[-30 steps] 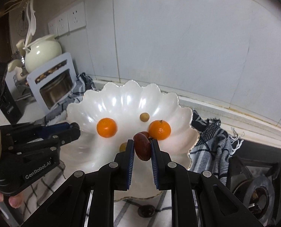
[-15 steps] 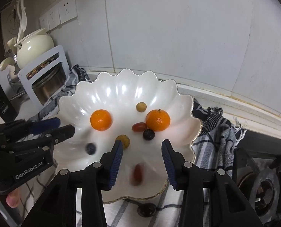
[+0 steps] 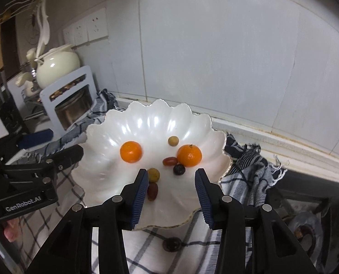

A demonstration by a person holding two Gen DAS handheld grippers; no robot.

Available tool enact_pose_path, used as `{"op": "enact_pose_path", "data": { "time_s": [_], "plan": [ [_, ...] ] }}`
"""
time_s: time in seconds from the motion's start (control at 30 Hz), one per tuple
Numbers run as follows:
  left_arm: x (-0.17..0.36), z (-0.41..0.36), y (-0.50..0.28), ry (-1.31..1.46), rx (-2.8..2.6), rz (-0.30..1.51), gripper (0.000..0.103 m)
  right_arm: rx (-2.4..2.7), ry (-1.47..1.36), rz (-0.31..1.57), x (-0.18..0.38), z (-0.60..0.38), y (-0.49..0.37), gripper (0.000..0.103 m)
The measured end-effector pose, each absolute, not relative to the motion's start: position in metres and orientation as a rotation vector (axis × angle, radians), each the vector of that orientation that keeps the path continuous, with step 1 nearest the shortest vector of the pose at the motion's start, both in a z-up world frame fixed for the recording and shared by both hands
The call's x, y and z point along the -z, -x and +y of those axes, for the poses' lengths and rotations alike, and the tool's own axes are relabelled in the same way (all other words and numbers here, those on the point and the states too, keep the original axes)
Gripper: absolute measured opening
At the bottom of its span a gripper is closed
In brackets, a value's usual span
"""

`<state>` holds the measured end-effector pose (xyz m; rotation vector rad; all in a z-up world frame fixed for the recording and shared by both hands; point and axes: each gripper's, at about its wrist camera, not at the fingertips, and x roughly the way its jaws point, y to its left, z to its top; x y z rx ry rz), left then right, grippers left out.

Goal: Organize fruits
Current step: 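Move both open grippers back toward the fruits on the cloth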

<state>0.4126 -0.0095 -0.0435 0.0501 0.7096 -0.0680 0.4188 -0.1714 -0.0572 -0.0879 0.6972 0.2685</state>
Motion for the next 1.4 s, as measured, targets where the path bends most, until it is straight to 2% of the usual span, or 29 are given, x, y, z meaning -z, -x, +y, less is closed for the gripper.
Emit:
{"op": "enact_pose_path", "data": {
  "time_s": [0.3, 0.57, 1.03, 1.4],
  "plan": [
    [0.017, -0.028, -0.373, -0.003, -0.064, 0.646, 0.088, -0.403, 0.128, 0.656, 0.037, -0.192, -0.407, 0.044],
    [0.009, -0.053, -0.34, 0.025, -0.195, 0.607, 0.088, -0.516, 0.189, 0.598, 0.022, -0.216, -0.396, 0.044],
    [0.012, -0.095, -0.299, 0.026, -0.327, 0.562, 0.087, -0.652, 0.243, 0.575, 0.03, -0.244, -0.385, 0.044],
    [0.045, -0.115, -0.281, 0.068, -0.299, 0.62, 0.072, -0.725, 0.296, 0.614, 0.049, -0.253, -0.38, 0.044]
  ]
}}
